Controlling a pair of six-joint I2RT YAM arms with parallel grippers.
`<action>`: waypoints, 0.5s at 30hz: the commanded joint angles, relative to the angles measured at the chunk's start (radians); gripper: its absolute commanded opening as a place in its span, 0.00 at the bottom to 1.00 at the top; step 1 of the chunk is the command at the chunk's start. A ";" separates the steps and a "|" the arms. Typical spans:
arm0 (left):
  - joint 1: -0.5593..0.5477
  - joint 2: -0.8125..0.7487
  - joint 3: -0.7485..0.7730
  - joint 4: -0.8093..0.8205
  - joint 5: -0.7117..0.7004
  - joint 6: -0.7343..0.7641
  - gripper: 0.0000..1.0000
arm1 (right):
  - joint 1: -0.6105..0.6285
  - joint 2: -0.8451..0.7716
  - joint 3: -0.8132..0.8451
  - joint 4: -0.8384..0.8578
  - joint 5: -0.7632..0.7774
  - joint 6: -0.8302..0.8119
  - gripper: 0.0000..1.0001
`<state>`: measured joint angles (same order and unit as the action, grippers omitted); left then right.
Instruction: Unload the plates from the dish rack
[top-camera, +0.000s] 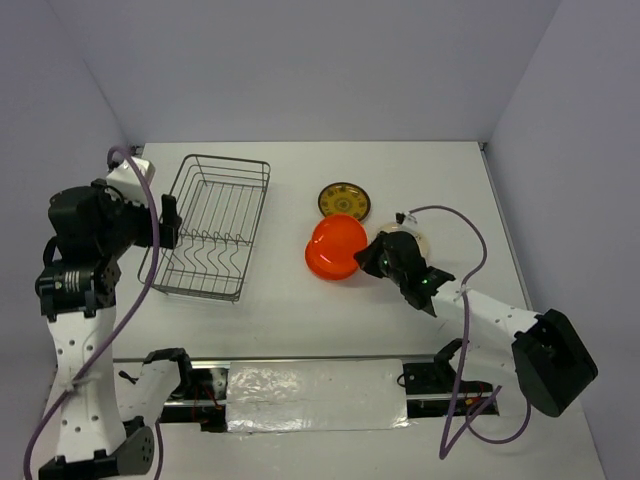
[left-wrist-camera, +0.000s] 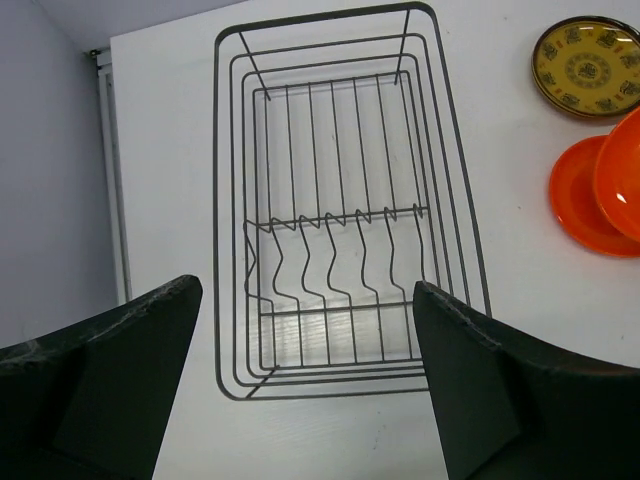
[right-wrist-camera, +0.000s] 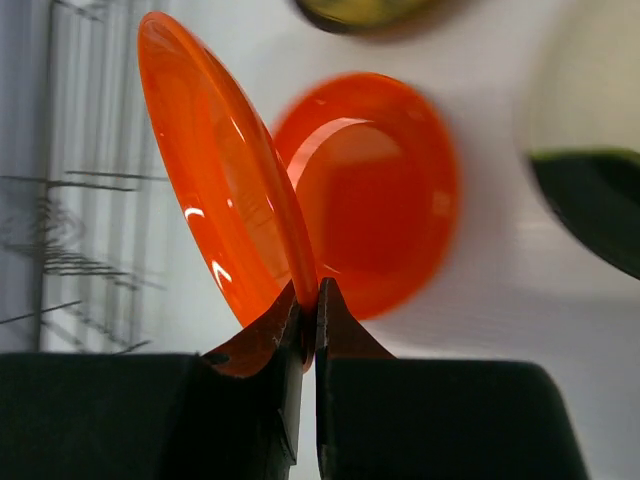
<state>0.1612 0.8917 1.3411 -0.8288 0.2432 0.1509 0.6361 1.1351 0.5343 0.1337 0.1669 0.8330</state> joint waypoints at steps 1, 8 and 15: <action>0.000 -0.057 -0.046 0.010 -0.028 0.047 1.00 | -0.056 -0.029 -0.042 0.040 -0.066 -0.004 0.08; -0.002 -0.059 -0.099 -0.030 -0.013 0.067 0.99 | -0.088 0.081 0.032 -0.006 -0.139 -0.067 0.22; 0.000 -0.080 -0.141 -0.030 -0.015 0.082 1.00 | -0.052 0.144 0.142 -0.167 -0.104 -0.116 1.00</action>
<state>0.1612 0.8326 1.1995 -0.8787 0.2245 0.2092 0.5613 1.2678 0.5877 0.0422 0.0383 0.7586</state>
